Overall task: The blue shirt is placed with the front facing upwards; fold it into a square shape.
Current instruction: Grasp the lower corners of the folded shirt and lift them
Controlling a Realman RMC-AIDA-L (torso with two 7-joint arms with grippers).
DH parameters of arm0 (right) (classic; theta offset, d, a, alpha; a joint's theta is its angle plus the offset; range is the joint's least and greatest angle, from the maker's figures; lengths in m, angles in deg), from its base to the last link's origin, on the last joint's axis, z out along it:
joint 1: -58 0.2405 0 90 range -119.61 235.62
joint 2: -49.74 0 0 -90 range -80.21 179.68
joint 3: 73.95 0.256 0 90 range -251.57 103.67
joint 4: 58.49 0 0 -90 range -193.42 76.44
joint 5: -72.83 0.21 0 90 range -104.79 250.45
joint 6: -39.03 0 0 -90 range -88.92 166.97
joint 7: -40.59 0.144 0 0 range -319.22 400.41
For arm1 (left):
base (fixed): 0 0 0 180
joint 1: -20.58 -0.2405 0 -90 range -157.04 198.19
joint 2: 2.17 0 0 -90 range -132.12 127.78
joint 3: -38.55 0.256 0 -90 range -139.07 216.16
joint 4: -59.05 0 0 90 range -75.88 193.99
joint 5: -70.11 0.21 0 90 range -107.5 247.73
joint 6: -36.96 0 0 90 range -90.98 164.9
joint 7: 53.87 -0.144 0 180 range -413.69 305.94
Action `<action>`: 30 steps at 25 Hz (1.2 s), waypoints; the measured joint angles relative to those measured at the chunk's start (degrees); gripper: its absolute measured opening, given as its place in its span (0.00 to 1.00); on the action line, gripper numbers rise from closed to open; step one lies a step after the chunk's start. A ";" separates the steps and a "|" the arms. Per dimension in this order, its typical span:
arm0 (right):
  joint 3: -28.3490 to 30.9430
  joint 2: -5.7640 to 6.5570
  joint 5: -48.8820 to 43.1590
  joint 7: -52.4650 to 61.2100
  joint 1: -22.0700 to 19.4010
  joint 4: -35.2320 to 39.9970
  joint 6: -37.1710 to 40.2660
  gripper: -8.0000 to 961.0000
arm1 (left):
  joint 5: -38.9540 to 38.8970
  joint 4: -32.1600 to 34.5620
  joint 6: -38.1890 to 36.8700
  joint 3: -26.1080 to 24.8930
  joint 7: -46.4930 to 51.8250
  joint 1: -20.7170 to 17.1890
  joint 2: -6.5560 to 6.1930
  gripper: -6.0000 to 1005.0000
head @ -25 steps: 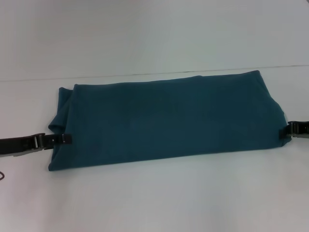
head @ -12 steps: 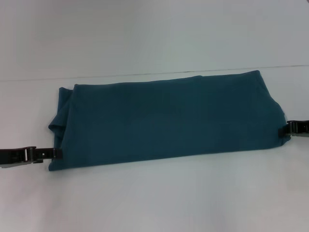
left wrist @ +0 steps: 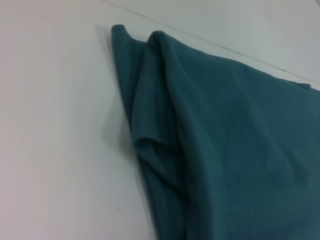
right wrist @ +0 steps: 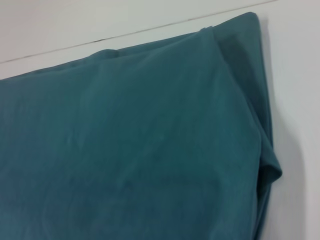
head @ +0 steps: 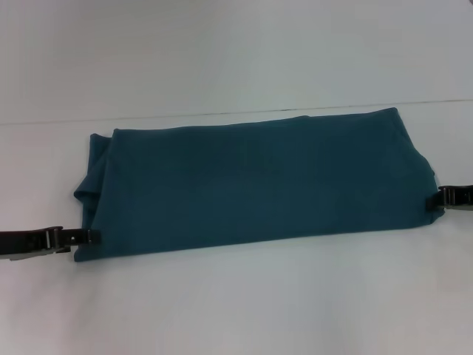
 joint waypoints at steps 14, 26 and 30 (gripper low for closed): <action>0.00 0.07 0.12 -0.20 -0.23 0.01 0.16 0.03 | 0.02 -2.40 3.83 1.65 0.04 0.13 0.91 0.72; 0.00 0.09 0.04 -0.19 -0.55 0.01 0.16 0.03 | 0.04 -3.46 5.23 2.42 0.05 0.71 1.00 0.69; 0.00 0.09 0.00 -0.22 -0.60 0.01 0.16 0.03 | 0.54 -3.74 5.94 2.78 0.05 0.70 1.06 0.67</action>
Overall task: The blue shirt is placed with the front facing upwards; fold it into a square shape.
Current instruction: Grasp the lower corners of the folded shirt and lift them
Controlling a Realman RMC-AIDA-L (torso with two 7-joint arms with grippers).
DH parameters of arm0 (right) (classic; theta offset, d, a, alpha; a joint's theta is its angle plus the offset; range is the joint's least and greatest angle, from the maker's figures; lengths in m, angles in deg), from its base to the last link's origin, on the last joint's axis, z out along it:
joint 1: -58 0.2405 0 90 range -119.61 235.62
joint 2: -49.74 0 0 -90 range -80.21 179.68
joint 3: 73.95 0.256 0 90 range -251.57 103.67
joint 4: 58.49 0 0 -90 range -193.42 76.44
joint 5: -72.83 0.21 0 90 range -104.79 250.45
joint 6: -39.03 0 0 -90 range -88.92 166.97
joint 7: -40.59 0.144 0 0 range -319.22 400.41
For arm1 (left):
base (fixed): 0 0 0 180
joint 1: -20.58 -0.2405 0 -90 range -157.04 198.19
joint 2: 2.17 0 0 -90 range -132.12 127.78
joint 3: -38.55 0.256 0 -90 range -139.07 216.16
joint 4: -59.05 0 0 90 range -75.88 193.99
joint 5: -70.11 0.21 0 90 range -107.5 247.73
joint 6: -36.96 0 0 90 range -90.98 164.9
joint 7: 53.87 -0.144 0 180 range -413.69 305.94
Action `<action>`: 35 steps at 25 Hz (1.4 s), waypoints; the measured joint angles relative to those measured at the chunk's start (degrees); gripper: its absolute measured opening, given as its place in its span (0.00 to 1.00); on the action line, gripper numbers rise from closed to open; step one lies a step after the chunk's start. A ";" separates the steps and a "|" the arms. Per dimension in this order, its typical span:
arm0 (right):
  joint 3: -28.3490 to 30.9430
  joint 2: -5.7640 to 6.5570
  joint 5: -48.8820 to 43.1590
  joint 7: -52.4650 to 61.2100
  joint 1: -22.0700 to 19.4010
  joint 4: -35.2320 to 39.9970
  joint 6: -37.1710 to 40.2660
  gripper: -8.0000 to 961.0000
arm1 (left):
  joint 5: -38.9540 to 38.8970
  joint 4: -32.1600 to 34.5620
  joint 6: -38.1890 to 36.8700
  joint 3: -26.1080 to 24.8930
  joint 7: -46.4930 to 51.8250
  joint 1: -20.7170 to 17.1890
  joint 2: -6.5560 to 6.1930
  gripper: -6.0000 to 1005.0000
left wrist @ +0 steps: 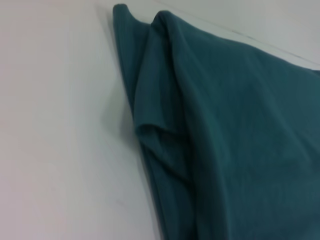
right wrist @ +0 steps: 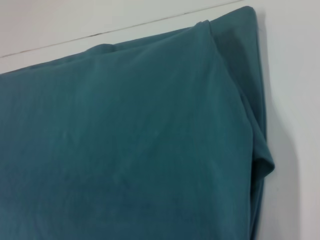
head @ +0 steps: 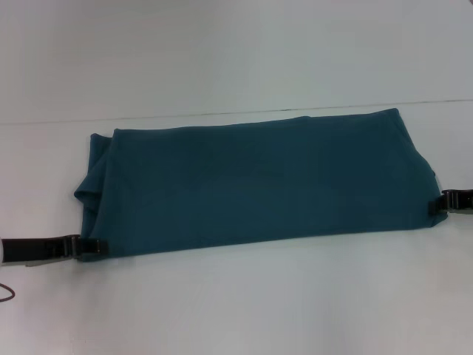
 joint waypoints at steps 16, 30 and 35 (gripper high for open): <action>0.00 0.09 -0.01 -0.14 0.06 0.00 0.10 0.03 | 0.11 -0.58 0.54 0.36 -0.39 0.02 0.03 0.13; 0.62 -1.48 0.37 -4.00 -3.10 6.26 6.46 0.03 | -1.10 0.24 -2.89 -1.03 -4.14 -1.06 0.03 0.03; 0.71 -3.69 1.06 -5.31 -5.75 11.33 9.61 0.03 | -1.58 1.59 -7.38 -4.69 -7.23 -2.34 0.00 0.03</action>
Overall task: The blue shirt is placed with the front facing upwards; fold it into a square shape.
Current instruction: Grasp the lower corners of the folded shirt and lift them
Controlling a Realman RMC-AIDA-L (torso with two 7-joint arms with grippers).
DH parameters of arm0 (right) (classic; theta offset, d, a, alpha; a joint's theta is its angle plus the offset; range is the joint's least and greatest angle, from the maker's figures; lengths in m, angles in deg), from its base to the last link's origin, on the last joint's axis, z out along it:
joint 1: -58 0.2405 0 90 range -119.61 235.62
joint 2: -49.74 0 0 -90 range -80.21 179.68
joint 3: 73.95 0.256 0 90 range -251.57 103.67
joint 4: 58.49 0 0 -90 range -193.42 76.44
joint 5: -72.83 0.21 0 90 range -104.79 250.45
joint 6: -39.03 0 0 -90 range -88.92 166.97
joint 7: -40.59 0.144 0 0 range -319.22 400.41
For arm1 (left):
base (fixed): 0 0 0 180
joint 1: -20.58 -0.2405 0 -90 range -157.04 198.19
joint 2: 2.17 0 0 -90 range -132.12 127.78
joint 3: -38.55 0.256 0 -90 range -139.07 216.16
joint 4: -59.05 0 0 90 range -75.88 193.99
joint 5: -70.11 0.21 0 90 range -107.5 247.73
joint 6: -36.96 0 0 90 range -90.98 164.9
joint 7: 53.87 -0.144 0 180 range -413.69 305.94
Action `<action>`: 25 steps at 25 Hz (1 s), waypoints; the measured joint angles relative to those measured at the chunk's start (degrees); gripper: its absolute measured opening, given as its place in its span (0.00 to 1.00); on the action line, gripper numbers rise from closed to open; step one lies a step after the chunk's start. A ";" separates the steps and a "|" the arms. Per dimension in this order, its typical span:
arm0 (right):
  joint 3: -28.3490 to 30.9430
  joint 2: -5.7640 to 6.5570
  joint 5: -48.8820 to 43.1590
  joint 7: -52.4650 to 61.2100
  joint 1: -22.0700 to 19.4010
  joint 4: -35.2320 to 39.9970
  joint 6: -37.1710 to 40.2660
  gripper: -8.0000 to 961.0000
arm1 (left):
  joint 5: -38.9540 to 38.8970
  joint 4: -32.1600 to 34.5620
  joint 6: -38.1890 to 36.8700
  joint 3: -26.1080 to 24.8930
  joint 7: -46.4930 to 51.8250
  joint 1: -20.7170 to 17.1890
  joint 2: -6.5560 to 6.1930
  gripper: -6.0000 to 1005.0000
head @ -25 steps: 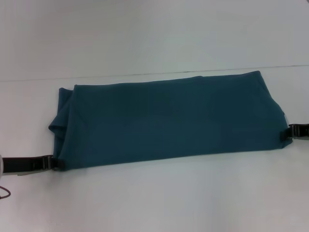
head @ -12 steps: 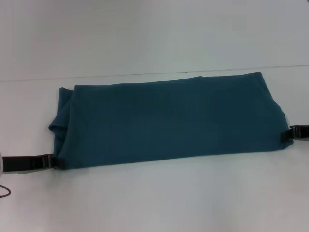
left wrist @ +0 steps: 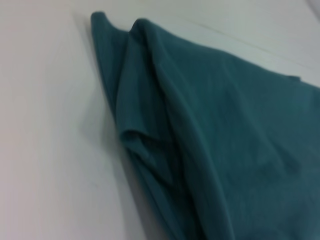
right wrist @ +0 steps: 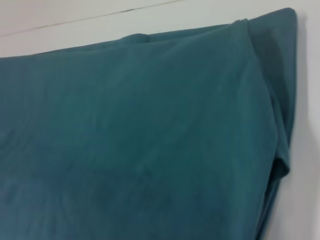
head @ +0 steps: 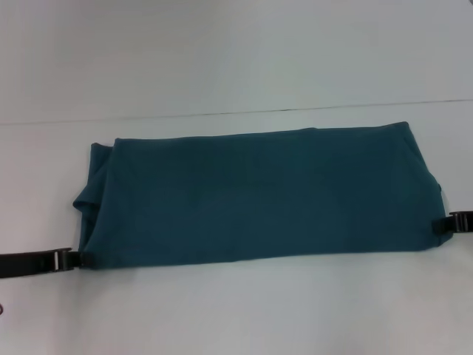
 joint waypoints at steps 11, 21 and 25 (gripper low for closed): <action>0.00 -2.39 0.78 -1.49 -4.16 3.73 4.87 0.03 | -1.20 4.45 -8.57 -1.84 -3.21 -4.80 0.70 0.03; 1.33 -2.90 1.02 -2.02 -5.62 5.53 6.68 0.03 | -1.70 4.73 -9.82 -2.23 -4.01 -5.21 0.89 0.03; 2.95 -2.24 2.35 -1.96 -5.25 5.75 8.15 0.03 | -2.31 4.72 -10.56 -2.24 -4.03 -4.79 0.55 0.03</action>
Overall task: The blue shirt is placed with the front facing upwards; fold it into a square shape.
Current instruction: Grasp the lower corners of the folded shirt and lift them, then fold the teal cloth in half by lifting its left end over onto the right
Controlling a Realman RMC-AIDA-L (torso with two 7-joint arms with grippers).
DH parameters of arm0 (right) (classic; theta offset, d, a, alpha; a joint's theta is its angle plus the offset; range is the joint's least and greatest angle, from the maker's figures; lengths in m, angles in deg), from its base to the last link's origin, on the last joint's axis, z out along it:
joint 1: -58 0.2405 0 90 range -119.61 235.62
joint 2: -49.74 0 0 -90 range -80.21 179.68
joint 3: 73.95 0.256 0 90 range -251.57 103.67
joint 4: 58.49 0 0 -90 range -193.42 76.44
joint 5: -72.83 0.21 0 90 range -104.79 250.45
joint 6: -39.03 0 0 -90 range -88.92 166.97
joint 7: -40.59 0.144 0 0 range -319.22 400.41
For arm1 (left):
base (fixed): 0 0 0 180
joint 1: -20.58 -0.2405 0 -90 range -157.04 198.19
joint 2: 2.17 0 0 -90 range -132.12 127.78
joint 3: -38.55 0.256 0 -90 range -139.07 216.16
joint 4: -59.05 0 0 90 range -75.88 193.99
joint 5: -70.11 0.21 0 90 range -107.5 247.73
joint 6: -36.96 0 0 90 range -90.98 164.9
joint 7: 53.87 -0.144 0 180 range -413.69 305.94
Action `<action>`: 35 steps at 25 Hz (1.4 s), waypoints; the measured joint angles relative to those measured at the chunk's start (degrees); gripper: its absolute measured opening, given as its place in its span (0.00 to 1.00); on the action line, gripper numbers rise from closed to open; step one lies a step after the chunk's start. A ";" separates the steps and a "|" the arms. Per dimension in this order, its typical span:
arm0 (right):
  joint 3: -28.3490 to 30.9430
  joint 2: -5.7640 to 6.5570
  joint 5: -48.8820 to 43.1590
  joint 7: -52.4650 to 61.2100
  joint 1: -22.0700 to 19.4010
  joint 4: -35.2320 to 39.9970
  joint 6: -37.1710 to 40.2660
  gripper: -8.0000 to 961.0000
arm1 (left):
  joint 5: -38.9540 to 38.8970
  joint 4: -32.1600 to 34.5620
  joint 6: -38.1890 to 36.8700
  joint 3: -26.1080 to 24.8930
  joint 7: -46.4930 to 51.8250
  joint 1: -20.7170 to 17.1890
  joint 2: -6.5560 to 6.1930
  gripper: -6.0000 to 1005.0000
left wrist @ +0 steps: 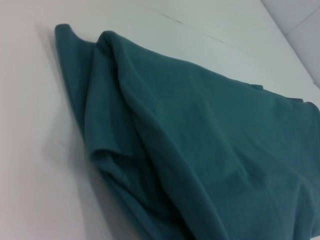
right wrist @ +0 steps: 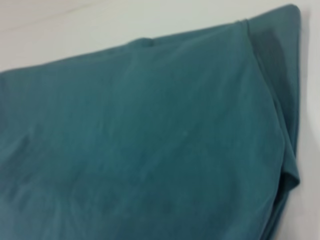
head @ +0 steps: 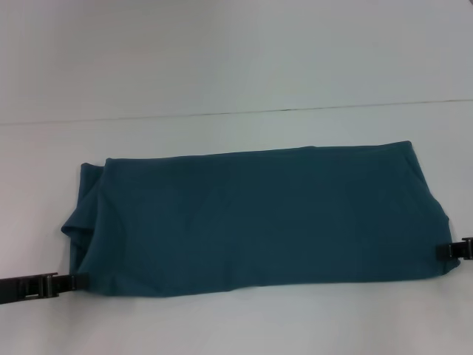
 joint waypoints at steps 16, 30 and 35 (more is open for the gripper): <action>-0.11 1.51 0.49 0.42 1.86 0.23 1.44 0.46 | -0.45 3.76 -0.51 0.00 3.79 0.40 -0.36 0.39; 3.67 2.74 8.08 -5.60 2.46 0.43 -9.28 0.92 | -14.51 4.49 5.38 -0.44 4.63 1.18 -0.47 0.68; 4.62 2.21 28.67 -22.55 2.69 -8.43 -16.80 0.92 | -26.85 -1.22 13.79 -0.29 0.40 1.69 -0.09 0.67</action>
